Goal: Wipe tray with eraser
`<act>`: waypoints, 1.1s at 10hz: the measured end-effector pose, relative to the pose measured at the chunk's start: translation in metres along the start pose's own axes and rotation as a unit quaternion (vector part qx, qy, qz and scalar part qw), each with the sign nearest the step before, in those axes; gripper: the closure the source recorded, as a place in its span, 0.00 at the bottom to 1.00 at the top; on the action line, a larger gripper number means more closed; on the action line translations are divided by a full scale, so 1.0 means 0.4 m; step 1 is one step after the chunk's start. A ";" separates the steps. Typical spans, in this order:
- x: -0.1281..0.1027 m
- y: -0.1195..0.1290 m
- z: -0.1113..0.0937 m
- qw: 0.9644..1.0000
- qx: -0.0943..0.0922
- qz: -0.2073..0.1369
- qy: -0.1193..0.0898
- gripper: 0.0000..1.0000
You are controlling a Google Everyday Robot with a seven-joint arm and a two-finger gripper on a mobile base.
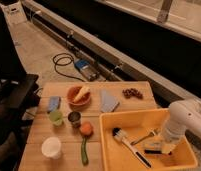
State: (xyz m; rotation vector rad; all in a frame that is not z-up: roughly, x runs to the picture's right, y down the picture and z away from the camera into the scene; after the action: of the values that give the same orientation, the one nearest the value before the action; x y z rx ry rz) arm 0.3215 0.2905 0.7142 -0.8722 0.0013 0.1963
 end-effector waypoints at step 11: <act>0.040 -0.019 -0.030 1.000 0.022 0.011 0.012 0.82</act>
State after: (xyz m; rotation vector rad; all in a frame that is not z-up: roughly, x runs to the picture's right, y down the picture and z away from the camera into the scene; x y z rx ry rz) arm 0.3395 0.2795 0.7109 -0.8318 0.0377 0.2054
